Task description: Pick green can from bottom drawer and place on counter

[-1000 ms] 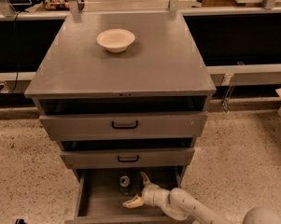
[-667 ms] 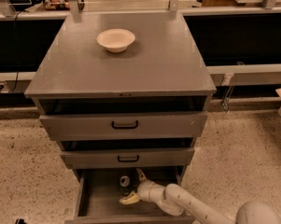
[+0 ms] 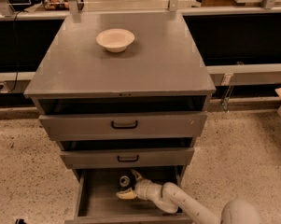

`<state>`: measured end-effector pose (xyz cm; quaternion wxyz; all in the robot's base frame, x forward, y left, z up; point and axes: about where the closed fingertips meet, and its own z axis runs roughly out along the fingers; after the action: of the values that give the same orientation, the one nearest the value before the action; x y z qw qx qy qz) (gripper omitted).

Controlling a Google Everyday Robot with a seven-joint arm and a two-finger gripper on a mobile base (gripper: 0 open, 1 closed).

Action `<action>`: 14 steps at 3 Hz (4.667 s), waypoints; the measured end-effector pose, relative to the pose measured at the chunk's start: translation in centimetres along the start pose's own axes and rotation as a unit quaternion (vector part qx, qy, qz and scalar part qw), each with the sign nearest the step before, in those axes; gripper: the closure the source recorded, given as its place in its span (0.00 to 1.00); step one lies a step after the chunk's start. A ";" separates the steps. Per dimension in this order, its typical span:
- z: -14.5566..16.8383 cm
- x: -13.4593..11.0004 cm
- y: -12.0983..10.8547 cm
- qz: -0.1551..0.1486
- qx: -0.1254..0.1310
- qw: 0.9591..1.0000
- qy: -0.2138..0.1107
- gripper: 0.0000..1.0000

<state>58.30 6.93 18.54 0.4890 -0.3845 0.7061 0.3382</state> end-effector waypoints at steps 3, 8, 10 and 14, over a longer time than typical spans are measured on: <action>-4.4 -4.7 2.3 -0.020 -0.070 0.996 -0.041 0.87; -21.1 -20.2 9.4 -0.170 -0.248 0.951 -0.071 1.00; -28.9 -35.3 15.0 -0.242 -0.277 0.924 -0.101 1.00; -34.3 -66.2 14.7 -0.214 -0.206 0.955 -0.007 1.00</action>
Offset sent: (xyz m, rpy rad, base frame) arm -0.0190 -0.0050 0.0476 0.0932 -0.0441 0.1205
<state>45.66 -1.29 92.99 0.4654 -0.6161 0.5192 0.3664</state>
